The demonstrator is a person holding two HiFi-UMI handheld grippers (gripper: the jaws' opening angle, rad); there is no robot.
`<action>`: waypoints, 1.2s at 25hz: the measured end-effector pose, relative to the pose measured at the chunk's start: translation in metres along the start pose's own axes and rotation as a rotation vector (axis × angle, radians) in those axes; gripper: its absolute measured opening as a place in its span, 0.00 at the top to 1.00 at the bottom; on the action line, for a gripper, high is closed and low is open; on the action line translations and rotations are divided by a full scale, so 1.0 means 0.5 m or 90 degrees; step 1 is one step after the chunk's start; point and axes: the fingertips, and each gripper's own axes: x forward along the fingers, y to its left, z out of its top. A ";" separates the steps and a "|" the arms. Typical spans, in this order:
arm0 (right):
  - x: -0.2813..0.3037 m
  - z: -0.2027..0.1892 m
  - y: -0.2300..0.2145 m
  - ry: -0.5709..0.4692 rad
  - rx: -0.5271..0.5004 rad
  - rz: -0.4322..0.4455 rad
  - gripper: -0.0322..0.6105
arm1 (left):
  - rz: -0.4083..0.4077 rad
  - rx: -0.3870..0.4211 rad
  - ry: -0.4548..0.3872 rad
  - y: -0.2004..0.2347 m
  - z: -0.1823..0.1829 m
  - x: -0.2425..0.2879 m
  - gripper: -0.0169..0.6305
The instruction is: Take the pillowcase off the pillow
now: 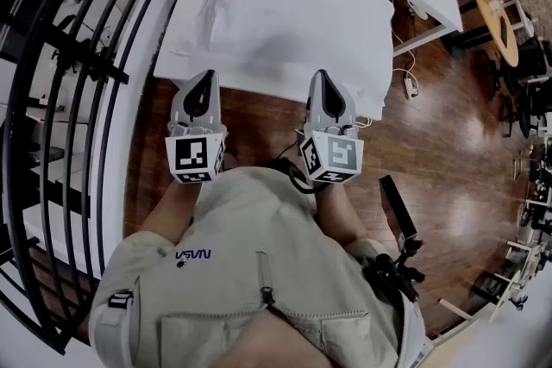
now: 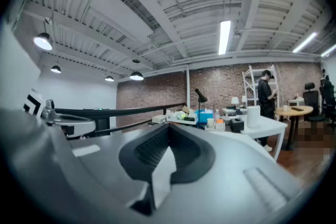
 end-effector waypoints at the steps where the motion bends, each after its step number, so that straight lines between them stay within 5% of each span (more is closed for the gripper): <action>1: 0.009 0.003 0.007 -0.002 -0.001 0.002 0.95 | 0.004 0.003 -0.006 0.010 0.004 0.001 0.96; 14: 0.148 0.051 0.018 -0.050 0.019 0.085 0.95 | 0.060 0.041 0.002 0.049 0.044 0.065 0.96; 30: 0.312 0.060 0.014 -0.066 0.025 0.244 0.95 | 0.202 0.064 0.029 0.087 0.085 0.152 0.96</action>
